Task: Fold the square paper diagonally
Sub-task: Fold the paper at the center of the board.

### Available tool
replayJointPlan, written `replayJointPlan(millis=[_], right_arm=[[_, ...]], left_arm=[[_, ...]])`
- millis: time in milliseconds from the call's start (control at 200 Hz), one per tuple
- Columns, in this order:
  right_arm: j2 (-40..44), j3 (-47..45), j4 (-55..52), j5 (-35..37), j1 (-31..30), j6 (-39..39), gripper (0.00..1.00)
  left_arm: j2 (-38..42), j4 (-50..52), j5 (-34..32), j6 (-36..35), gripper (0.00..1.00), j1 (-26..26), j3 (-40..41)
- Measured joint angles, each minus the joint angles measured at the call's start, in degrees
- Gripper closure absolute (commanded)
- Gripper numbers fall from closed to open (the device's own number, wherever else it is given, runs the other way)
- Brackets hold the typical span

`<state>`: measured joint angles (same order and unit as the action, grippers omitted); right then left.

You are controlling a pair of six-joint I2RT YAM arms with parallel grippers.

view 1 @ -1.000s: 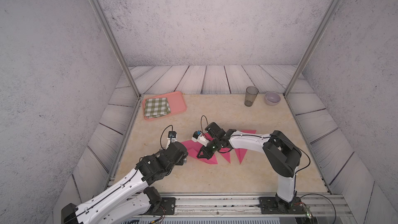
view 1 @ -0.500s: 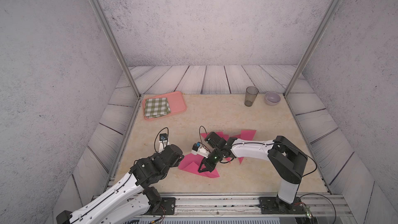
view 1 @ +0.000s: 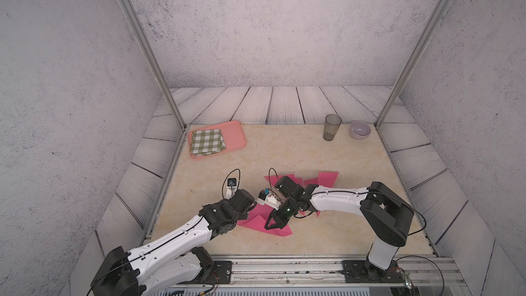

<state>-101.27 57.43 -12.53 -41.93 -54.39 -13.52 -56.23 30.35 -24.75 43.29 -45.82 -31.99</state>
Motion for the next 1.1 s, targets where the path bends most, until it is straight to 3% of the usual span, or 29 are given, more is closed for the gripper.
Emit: replayJointPlan(millis=[180, 626, 836, 981, 1096], right_arm=[[1.3, -1.9, 0.9, -0.3, 1.1, -1.2, 0.91], [1.8, -4.2, 3.4, 0.0, 4.7, -6.0, 0.93], [1.6, -3.7, 2.4, 2.0, 5.9, -7.3, 0.94], [1.6, -2.8, 1.6, 2.8, 6.3, -7.5, 0.94], [1.7, -2.6, 1.1, 3.0, 6.6, -7.6, 0.94]], left_arm=[[-4.2, -2.4, 2.1, -1.1, 0.46, 3.0, 0.4], [-15.3, -6.1, 8.9, -0.7, 0.57, 3.5, 1.8], [-9.9, -4.5, 7.8, 0.3, 0.51, 3.5, 2.2], [-3.6, -1.2, 6.8, 0.9, 0.34, 3.5, 1.9], [2.6, 2.7, 6.2, 0.7, 0.33, 3.5, 0.8]])
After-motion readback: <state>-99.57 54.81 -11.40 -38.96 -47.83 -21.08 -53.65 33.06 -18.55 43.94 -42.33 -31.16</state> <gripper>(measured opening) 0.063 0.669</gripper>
